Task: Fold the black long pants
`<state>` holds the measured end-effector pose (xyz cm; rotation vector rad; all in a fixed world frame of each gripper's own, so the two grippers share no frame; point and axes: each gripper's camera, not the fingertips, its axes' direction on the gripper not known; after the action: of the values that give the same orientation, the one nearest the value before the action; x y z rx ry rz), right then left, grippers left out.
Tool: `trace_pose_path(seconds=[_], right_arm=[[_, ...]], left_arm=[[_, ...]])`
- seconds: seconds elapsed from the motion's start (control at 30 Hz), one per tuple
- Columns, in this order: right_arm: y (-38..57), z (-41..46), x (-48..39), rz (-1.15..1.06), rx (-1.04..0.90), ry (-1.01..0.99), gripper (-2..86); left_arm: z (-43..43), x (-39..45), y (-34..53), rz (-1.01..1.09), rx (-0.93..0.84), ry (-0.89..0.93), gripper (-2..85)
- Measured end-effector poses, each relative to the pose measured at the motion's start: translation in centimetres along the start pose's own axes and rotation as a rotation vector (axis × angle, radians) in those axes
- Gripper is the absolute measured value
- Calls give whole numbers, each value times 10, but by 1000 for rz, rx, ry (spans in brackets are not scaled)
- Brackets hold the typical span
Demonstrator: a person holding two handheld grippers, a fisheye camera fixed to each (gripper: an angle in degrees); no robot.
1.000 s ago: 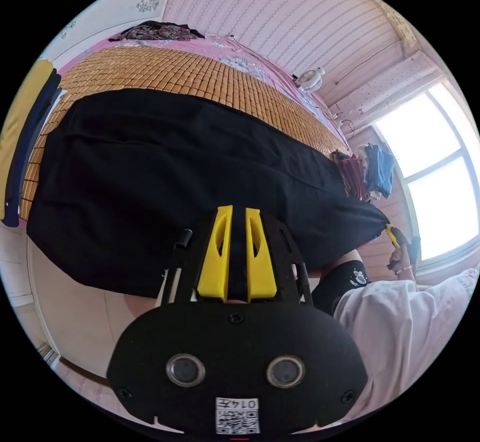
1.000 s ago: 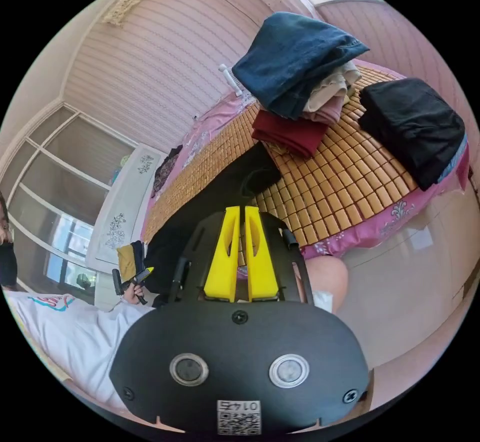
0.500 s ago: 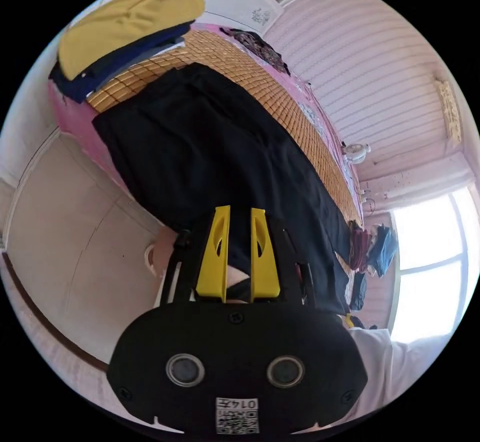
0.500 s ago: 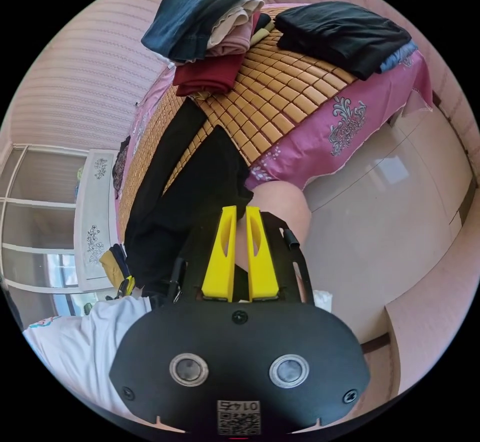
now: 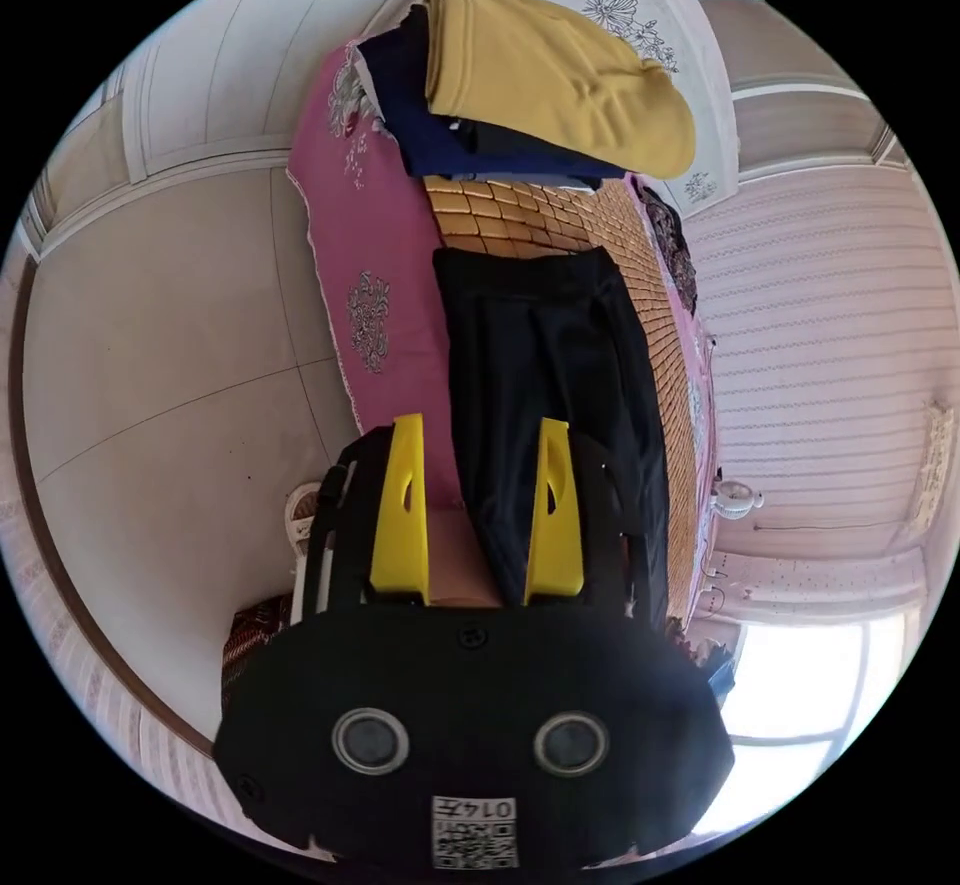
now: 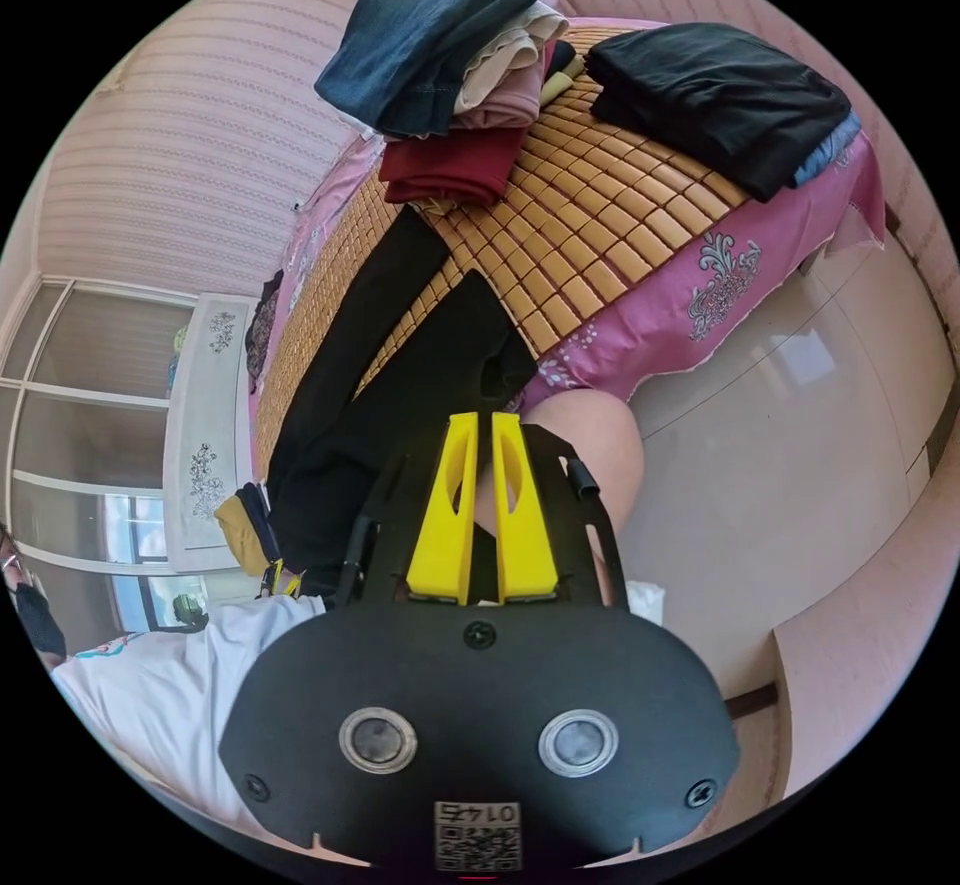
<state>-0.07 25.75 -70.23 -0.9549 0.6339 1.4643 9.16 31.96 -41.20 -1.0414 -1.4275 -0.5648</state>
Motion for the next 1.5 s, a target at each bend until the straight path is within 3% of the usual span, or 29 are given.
trace_pose_path(seconds=[0.07, 0.17, 0.3, 0.43, 0.93, 1.1, 1.3, 1.5], right_arm=[[-3, -4, -8, -5, 10, -10, 15], [-2, -15, -24, -52, 31, 11, 12], [10, -22, -38, -112, 38, 79, 10], [22, 2, -31, -63, -43, 146, 9], [25, 13, -78, -149, -12, 191, 8], [21, 26, -90, -144, -31, 208, 7], [20, 33, -112, -159, 1, 231, 7], [-18, 46, -182, -369, 75, 291, 7]], left_arm=[[21, -1, -12, -5, -174, -1, 41], [7, 14, -20, 140, -203, -8, -4], [-41, 18, -15, 234, -96, 156, -9], [-54, 13, -2, 382, -111, -93, -10], [-89, -53, 13, 177, -21, 171, -9], [-91, -65, 23, 93, 15, 154, -10], [-120, -36, 34, 246, 76, 119, -10], [-137, 23, 18, 376, 102, 139, -10]])
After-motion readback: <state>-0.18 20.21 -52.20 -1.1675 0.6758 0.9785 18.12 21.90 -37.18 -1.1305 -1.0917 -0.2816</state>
